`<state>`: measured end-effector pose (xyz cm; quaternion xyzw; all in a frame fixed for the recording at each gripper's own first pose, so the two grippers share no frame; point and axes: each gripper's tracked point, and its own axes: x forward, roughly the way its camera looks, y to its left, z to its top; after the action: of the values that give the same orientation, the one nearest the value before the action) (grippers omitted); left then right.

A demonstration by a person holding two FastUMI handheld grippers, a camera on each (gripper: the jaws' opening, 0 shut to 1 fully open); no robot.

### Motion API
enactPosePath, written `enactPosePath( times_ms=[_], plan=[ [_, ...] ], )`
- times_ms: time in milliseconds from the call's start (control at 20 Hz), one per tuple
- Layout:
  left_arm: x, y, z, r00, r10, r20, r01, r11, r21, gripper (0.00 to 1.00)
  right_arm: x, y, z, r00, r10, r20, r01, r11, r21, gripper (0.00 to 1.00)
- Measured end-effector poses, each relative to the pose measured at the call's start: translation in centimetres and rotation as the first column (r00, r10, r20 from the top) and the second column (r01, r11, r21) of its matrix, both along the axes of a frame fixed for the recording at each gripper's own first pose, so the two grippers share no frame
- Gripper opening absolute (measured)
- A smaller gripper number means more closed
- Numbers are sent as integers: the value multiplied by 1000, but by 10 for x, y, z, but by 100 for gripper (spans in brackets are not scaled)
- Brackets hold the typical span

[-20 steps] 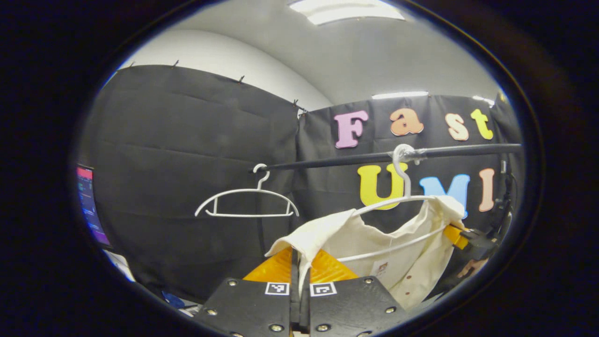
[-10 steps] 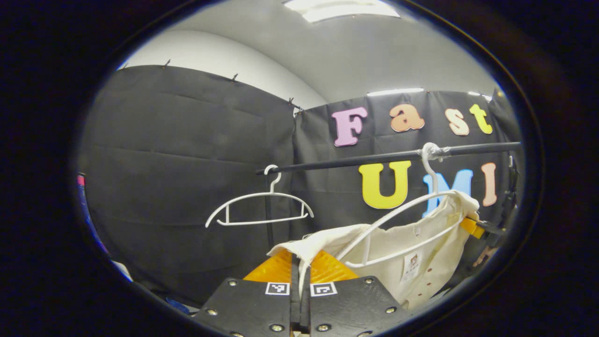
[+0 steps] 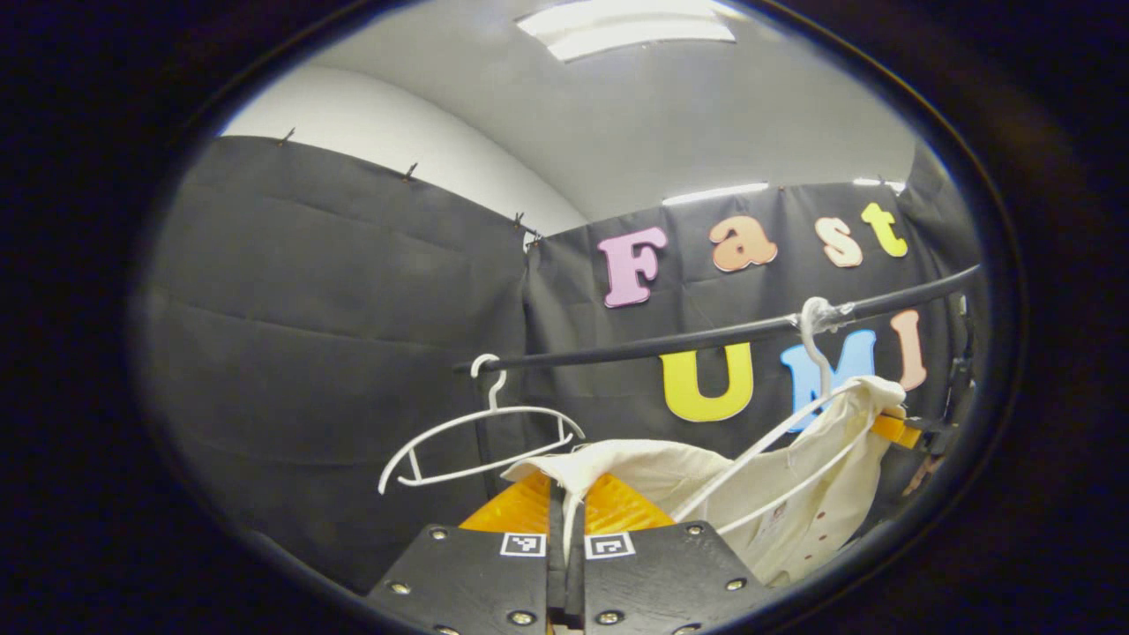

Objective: Grasp the clothes on the hanger with both hands and then place them into the laundry hamper below.

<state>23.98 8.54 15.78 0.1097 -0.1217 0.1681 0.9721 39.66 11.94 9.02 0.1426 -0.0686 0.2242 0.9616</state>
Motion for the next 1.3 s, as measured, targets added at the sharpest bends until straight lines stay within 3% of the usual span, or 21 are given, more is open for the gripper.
enactPosePath(
  times_ms=[200,400,600,900,1050,1300],
  plan=[
    [37,-2,25,1000,-24,14,22,997,78,2,0,1,4,999,41,3,-41,999,1,1],
    [57,4,20,999,-37,1,37,999,31,1,-18,-2,-3,993,117,-32,-116,993,13,2],
    [57,15,10,999,-37,-25,36,999,-17,2,-43,-8,-13,984,175,-41,-176,983,-41,1],
    [65,31,12,999,-32,-42,29,996,-81,1,-83,-13,-10,942,327,-70,-331,942,-53,1],
    [67,29,15,999,-30,-40,27,997,-68,2,-86,-20,-2,953,300,-32,-302,949,-91,1],
    [68,27,14,999,-32,-44,29,998,-56,2,-69,-28,16,978,209,21,-208,977,-57,1]
  ],
)
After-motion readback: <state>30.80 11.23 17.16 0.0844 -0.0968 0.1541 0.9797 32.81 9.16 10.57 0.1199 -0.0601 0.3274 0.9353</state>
